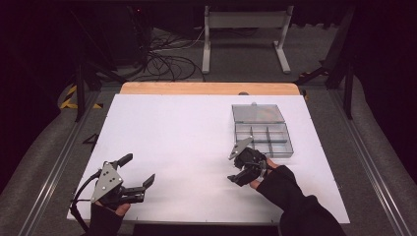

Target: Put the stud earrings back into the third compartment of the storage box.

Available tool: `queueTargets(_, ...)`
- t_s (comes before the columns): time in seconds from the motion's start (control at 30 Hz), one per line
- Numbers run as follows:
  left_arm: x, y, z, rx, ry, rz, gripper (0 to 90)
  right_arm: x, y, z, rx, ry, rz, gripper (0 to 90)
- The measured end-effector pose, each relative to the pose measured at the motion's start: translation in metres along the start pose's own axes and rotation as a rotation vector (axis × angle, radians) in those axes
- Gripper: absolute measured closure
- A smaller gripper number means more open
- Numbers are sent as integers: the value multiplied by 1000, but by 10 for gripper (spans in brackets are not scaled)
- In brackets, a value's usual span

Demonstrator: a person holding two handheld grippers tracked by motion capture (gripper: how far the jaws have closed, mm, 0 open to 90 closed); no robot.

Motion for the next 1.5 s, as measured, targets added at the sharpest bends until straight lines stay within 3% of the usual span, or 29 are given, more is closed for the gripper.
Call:
queueTargets(0.1,0,0,0,-2,2,3,89,5,4,0,-2,-2,51,407)
queueTargets(0.3,0,0,0,0,-2,-2,89,11,7,1,-11,-8,98,441)
queueTargets(0.4,0,0,0,1,-1,1,89,17,10,1,-34,-4,144,485)
queueTargets(0.63,0,0,0,2,-2,-1,89,24,14,1,-38,-8,195,559)
queueTargets(0.97,0,0,-1,1,6,0,88,25,16,4,-55,-35,201,760)
queueTargets(1.3,0,0,-1,1,5,-1,88,24,14,4,-68,-26,194,777)
queueTargets(1.5,0,0,-1,2,4,0,88,13,7,1,-47,-15,126,777)
Point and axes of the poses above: each handheld gripper's, and its own axes: x roughly forward along the jaws, y roughly out of its underside, z roughly to its left, the point moved 10 cm from there along x, roughly forward along the jaws
